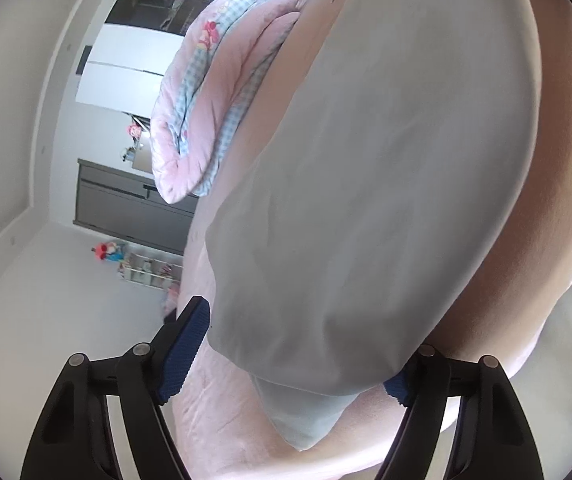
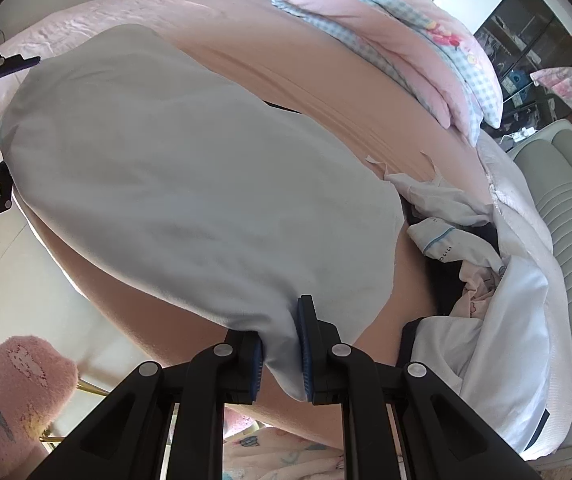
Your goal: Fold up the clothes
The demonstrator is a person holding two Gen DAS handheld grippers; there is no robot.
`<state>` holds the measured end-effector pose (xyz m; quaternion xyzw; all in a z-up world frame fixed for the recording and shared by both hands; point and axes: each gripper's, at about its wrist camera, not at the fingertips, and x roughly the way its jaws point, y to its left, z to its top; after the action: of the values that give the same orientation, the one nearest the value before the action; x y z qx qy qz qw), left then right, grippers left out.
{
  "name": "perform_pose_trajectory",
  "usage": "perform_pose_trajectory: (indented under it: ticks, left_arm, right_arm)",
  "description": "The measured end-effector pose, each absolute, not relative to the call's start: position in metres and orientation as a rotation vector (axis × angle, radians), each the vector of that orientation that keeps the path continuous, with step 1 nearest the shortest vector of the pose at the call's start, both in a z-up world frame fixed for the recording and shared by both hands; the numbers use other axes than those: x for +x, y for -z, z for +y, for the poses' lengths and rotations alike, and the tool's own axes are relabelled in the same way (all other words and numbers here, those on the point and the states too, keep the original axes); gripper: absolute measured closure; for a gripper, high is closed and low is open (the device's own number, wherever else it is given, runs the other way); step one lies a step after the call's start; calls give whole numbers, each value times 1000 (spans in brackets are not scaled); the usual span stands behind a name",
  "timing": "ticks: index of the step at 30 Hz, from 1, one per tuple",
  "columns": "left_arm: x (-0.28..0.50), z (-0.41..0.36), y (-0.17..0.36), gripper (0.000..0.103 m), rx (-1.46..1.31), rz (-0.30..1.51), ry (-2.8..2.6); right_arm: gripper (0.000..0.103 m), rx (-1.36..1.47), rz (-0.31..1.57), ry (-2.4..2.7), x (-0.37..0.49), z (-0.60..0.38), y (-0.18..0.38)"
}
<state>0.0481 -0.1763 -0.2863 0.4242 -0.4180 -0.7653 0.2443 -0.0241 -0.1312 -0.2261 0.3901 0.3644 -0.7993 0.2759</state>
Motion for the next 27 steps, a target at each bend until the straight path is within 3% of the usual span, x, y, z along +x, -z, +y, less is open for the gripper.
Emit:
perform_pose_trajectory:
  ticks: [1, 3, 5, 14, 21, 27]
  left_arm:
    - [48, -180, 284, 36, 1184, -1090, 2127]
    - [47, -185, 282, 62, 1259, -1003, 2200]
    - [45, -187, 280, 71, 1311, -959, 2241]
    - [29, -202, 253, 72, 1544, -743, 2313]
    - [16, -205, 231, 70, 1607, -776, 2332]
    - [13, -217, 216, 70, 1624, -647, 2376]
  right_arm:
    - [90, 1050, 977, 2147, -24, -131, 226]
    - [90, 1058, 965, 2143, -25, -130, 227]
    - [90, 1065, 953, 2138, -26, -130, 228]
    - [90, 1099, 904, 2110, -31, -127, 223]
    - [90, 1124, 779, 2102, -47, -122, 205]
    - [90, 1147, 659, 2100, -63, -117, 195]
